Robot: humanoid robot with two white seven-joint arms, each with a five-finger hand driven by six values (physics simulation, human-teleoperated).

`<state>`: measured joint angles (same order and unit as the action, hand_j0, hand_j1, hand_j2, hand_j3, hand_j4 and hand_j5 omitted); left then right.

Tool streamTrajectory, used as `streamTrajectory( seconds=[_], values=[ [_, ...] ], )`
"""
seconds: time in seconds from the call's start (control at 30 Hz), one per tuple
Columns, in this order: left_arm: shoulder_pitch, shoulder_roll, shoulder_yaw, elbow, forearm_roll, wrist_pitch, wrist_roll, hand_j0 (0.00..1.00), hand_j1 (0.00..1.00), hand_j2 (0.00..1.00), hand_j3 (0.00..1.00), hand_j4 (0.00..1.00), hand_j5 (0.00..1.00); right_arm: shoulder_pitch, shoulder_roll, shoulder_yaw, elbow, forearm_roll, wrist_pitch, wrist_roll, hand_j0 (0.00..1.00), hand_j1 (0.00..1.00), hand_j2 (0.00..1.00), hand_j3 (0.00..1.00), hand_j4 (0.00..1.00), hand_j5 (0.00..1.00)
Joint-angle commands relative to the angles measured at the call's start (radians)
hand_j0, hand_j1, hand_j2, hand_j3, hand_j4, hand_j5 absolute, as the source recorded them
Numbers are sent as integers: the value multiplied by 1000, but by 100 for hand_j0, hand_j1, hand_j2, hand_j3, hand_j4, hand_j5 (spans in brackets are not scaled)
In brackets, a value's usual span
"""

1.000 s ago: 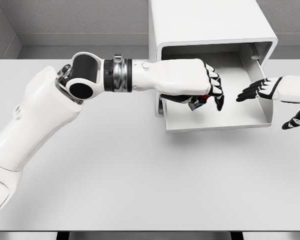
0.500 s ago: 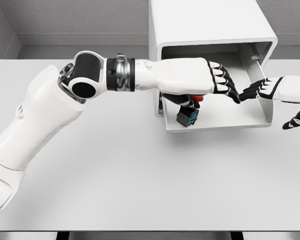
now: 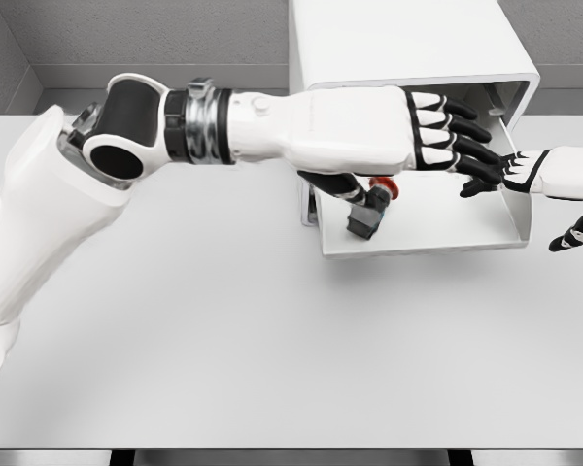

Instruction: Slide open multi-storey tabletop storage cabinets and put open load switch and slide close multi-storey tabletop storage cabinets

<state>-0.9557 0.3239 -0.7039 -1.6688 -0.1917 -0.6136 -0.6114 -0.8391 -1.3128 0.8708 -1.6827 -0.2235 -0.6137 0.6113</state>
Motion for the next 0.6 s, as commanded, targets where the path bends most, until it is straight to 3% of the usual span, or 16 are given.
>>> streamTrajectory(
  seconds=[0.0,0.07,0.23,0.3,0.4,0.57],
  values=[
    [0,30,15,-22,28,3,1,100,100,100,100,100,100,0,0,-1,0,-7,3,0,100,100,100,100,100,100],
    [0,92,27,-62,89,3,1,100,100,100,100,100,100,0,-2,-1,0,-7,3,0,100,100,100,100,100,100],
    [18,441,11,-95,436,3,1,100,100,100,100,100,100,0,1,-10,0,-7,3,0,100,100,100,100,100,100],
    [52,547,-54,-97,480,3,1,100,100,100,100,100,100,3,9,-9,-2,-7,3,0,100,100,100,100,100,100],
    [123,630,-57,-95,485,3,1,100,100,100,100,100,100,8,12,-7,-5,-7,3,-42,100,100,100,100,100,100],
    [152,639,-57,-95,480,3,1,100,100,100,100,100,100,15,47,-4,-5,-7,3,-44,100,100,100,100,100,100]
  ],
)
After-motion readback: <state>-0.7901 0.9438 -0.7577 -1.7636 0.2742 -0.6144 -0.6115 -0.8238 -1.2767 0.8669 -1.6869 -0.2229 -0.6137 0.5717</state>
